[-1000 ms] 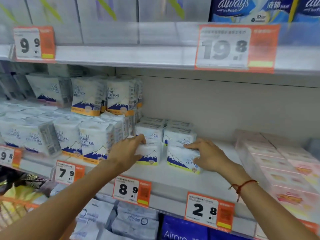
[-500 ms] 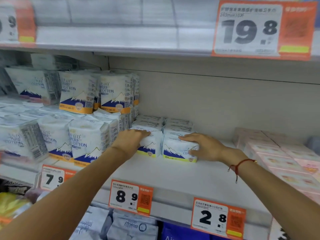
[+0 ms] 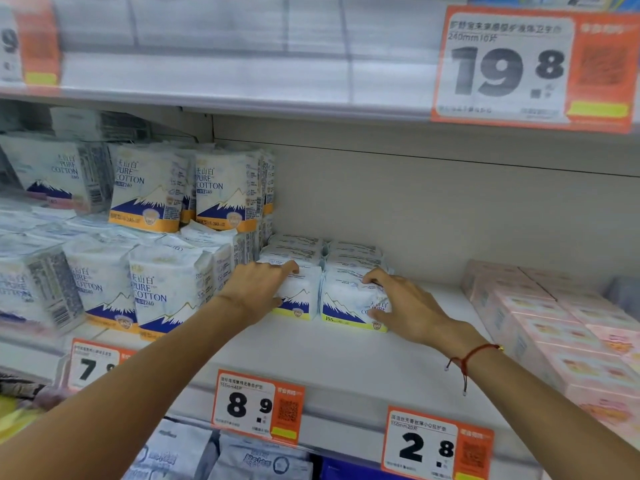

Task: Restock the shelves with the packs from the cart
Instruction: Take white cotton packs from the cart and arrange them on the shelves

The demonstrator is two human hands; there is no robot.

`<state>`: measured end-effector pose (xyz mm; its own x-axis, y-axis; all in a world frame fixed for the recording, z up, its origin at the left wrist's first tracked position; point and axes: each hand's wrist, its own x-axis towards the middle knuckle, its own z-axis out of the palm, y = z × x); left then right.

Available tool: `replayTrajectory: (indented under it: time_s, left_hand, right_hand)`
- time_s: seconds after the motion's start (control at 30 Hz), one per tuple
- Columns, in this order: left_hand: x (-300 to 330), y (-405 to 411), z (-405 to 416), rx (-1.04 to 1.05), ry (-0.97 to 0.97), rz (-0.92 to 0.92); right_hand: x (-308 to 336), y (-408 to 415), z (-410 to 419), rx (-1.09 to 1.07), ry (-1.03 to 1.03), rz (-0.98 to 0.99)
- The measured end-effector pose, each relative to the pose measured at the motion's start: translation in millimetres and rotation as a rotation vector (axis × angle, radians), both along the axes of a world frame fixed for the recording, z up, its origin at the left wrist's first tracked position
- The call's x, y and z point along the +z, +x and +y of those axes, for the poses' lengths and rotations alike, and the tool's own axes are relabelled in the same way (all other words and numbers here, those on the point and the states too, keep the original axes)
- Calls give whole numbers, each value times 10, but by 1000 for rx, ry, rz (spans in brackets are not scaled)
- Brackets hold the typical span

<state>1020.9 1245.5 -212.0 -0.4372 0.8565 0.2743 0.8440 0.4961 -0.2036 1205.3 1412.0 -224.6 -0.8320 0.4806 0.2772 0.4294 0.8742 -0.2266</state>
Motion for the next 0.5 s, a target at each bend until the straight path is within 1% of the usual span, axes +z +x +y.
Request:
replayTrajectory:
  time_s: [0.27, 0.4, 0.5]
  left_hand:
    - [-52, 23, 12, 31, 46, -54]
    - [-10, 60, -23, 27, 66, -196]
    - [97, 83, -106, 6, 93, -277]
  right_hand:
    - [-56, -9, -110, 3, 60, 85]
    - [-77, -41, -133, 12, 118, 61]
    - [-26, -53, -201, -1, 64, 44]
